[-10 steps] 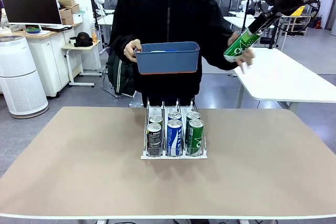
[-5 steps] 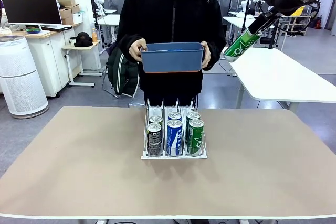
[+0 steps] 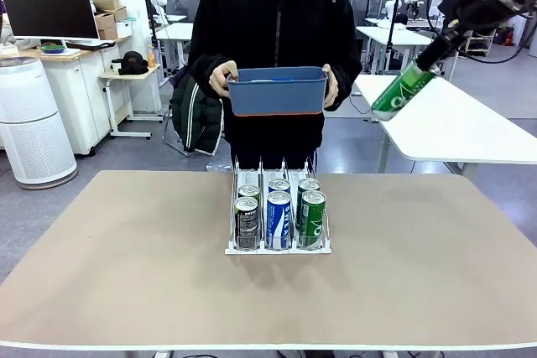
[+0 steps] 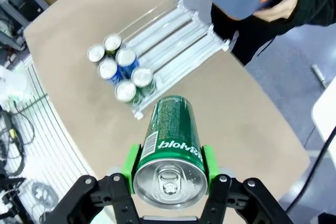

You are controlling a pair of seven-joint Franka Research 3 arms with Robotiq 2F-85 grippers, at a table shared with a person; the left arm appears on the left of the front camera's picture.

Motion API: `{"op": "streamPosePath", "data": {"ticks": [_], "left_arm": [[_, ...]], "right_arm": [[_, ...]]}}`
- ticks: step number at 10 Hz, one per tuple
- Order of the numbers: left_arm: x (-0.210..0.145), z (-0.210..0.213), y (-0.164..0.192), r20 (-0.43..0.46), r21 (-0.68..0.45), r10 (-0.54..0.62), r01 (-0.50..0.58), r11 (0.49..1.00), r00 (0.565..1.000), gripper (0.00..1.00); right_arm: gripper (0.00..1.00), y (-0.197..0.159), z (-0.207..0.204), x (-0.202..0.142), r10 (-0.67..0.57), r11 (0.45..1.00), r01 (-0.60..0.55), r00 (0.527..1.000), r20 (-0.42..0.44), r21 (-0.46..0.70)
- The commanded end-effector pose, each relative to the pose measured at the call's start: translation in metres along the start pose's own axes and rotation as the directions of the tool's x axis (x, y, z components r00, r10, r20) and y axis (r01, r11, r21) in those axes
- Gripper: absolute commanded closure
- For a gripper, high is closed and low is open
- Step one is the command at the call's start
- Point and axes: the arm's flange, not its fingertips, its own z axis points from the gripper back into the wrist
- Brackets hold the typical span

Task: Fill the beverage cans into the dispenser.
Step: Place the picked Sprite in the line of the Automatic Can Dispenser with the same cans.

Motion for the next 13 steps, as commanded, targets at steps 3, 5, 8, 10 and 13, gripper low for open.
{"op": "streamPosePath", "data": {"ticks": [3, 5, 8, 10, 13], "left_arm": [[0.000, 0.000, 0.001, -0.002, 0.005, 0.003, -0.003, 1.000, 1.000, 0.00], [0.000, 0.000, 0.001, -0.002, 0.005, 0.003, -0.003, 1.000, 1.000, 0.00], [0.000, 0.000, 0.001, -0.002, 0.005, 0.003, -0.003, 1.000, 1.000, 0.00], [0.000, 0.000, 0.001, -0.002, 0.005, 0.003, -0.003, 1.000, 1.000, 0.00], [0.000, 0.000, 0.001, -0.002, 0.005, 0.003, -0.003, 1.000, 1.000, 0.00]], "right_arm": [[0.42, 0.042, -0.043, -0.035, 0.010, 0.998, -0.014, 0.996, -0.087, -0.055], [0.42, 0.058, -0.073, -0.039, -0.010, 0.998, 0.003, 0.991, -0.137, -0.058], [0.42, 0.057, -0.089, -0.025, 0.047, 0.998, -0.055, 0.984, -0.169, -0.044], [0.42, 0.060, -0.090, -0.042, 0.018, 1.000, -0.020, 0.986, -0.167, -0.011], [0.42, 0.058, -0.094, -0.041, 0.027, 1.000, -0.027, 0.985, -0.173, -0.002]]}}
